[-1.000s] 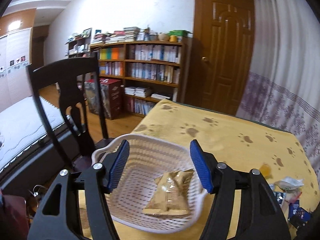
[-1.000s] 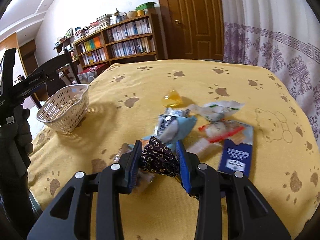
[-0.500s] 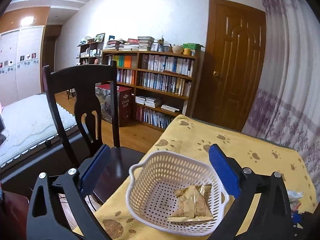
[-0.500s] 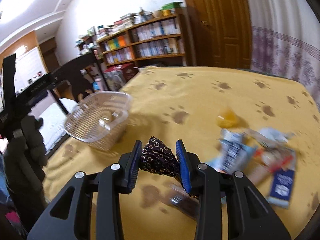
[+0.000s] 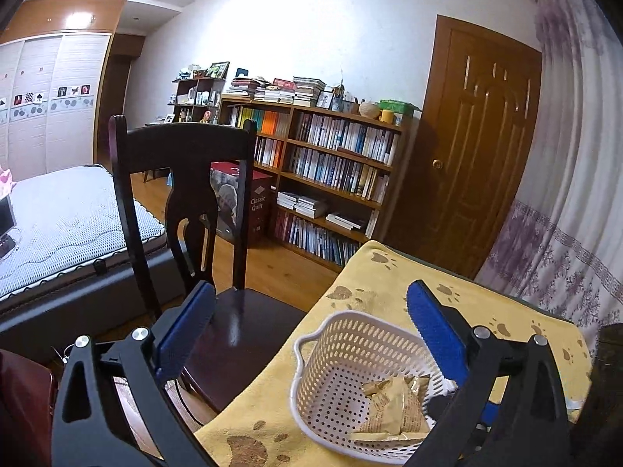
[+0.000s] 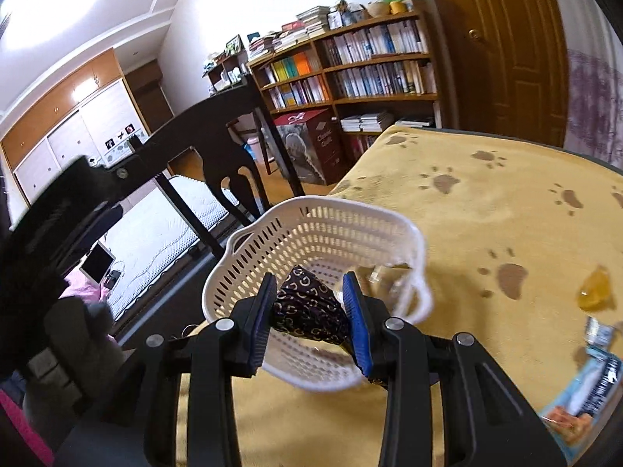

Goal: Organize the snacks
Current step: 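Drop the dark wrapped candy into the white basket with the right gripper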

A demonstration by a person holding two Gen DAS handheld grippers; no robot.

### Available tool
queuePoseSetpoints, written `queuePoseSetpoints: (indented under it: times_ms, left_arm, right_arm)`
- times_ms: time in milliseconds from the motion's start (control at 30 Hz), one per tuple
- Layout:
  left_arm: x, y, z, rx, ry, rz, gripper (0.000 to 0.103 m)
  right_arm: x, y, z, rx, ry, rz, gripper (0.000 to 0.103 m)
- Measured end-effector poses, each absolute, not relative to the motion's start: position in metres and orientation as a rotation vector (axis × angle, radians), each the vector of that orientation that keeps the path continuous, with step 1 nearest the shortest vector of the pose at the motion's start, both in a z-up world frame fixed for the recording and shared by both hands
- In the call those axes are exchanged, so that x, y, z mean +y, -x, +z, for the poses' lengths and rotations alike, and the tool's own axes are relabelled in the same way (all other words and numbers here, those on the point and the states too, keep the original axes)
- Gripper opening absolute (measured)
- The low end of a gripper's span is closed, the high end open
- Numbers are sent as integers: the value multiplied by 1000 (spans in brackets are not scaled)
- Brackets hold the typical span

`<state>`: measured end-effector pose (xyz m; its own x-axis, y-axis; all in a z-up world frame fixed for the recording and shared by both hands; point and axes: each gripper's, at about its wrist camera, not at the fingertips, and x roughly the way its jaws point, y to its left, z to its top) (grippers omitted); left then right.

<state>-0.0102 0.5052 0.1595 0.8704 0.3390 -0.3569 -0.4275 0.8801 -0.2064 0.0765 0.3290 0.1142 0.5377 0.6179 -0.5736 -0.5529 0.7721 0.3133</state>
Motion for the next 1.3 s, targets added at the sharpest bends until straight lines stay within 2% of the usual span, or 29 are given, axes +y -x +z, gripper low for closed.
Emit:
queuePoseSetpoints:
  times_ms: [200,267,1033,1300]
  left_arm:
    - [512,10,155,325,312,415,100]
    - [512,9,155,326,311,413,100]
    - [460,-6,155,351,227,331,100]
    - [428,-10,155,365,153,278,100]
  right_arm:
    - [354,-92,107,742,-100,722,42]
    - [355,-94,105,740,-104,731,51]
    - [252,-70,94,717,-203,477,52]
    - [193,-46,92,648,-158,286,57]
